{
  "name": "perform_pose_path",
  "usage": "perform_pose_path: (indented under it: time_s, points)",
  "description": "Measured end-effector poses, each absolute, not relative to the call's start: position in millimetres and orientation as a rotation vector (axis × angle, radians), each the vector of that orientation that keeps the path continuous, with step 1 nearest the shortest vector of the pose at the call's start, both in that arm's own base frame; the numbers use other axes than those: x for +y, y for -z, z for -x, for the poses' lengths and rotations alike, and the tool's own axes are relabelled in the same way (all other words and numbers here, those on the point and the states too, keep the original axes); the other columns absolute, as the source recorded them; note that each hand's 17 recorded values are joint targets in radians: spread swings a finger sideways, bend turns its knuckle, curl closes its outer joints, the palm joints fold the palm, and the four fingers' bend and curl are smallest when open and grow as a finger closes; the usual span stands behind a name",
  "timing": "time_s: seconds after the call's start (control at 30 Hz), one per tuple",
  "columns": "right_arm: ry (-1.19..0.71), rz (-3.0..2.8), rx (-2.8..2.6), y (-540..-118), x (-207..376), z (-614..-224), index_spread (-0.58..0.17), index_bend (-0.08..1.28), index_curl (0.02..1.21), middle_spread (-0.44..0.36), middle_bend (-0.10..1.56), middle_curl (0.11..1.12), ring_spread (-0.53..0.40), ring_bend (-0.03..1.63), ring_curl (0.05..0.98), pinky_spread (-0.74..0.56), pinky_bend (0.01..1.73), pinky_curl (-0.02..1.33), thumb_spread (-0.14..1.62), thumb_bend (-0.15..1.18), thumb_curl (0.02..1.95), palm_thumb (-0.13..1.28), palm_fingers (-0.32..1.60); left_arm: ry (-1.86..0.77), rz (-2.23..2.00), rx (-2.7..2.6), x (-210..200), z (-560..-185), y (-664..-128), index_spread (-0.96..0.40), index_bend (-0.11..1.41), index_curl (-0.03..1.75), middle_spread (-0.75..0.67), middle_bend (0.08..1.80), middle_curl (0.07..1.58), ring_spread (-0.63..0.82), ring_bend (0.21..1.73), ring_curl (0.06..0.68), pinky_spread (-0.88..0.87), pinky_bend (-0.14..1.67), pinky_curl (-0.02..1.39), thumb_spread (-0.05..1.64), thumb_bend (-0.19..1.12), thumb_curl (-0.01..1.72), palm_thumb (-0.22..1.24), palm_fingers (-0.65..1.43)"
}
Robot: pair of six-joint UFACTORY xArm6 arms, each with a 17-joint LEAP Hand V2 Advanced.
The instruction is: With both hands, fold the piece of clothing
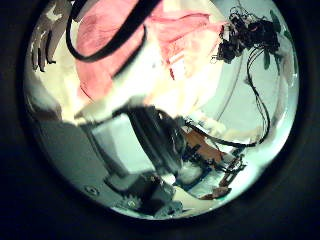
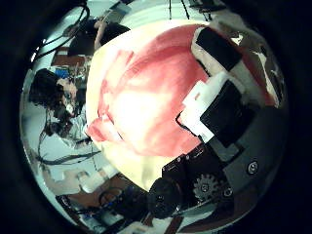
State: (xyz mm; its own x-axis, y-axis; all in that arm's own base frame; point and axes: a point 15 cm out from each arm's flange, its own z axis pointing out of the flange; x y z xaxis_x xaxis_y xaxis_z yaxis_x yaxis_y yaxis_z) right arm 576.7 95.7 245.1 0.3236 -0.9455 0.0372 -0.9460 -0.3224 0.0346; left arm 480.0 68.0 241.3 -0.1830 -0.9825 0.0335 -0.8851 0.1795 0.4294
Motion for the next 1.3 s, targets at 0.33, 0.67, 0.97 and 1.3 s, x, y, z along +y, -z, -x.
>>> perform_pose_path:
  time_s: [0.33,0.67,0.97,1.3]
  points:
    - [-0.011,-2.494,-1.805,-251,84,-572,-0.334,1.04,1.05,-0.236,1.22,1.05,-0.298,1.31,0.952,-0.29,1.15,1.15,1.31,0.0,0.85,1.07,0.89,0.393,-1.636,-2.088,45,-469,-209,-0.26,0.13,0.92,-0.04,0.24,0.71,0.09,0.74,0.403,-0.14,0.52,0.68,1.27,-0.02,0.21,0.12,-0.13]
    - [0.0,-2.494,-1.791,-250,84,-570,-0.334,1.05,1.05,-0.237,1.22,1.05,-0.299,1.31,0.958,-0.3,1.13,1.17,1.32,0.0,0.85,1.06,0.89,0.354,-1.62,-2.146,9,-486,-186,-0.02,0.1,0.56,0.24,0.15,0.47,0.44,0.52,0.284,0.44,0.35,0.49,1.13,-0.01,0.25,0.19,-0.14]
    - [-0.001,-2.495,-1.788,-250,83,-570,-0.334,1.06,1.05,-0.237,1.23,1.05,-0.303,1.3,0.963,-0.31,1.12,1.18,1.33,0.0,0.85,1.05,0.88,0.466,-1.617,-2.149,-4,-476,-162,0.08,0.12,0.39,0.29,0.21,0.38,0.47,0.48,0.258,0.48,0.32,0.42,1.1,-0.01,0.27,0.26,-0.04]
    - [-0.015,-2.503,-1.794,-257,83,-571,-0.334,1.06,1.05,-0.237,1.23,1.05,-0.305,1.3,0.967,-0.31,1.12,1.19,1.34,0.0,0.85,1.04,0.88,0.634,-1.626,-2.19,-4,-469,-154,0.0,0.17,0.32,-0.1,0.75,0.53,-0.03,0.72,0.299,-0.06,0.4,0.41,1.06,-0.01,0.3,0.38,0.86]
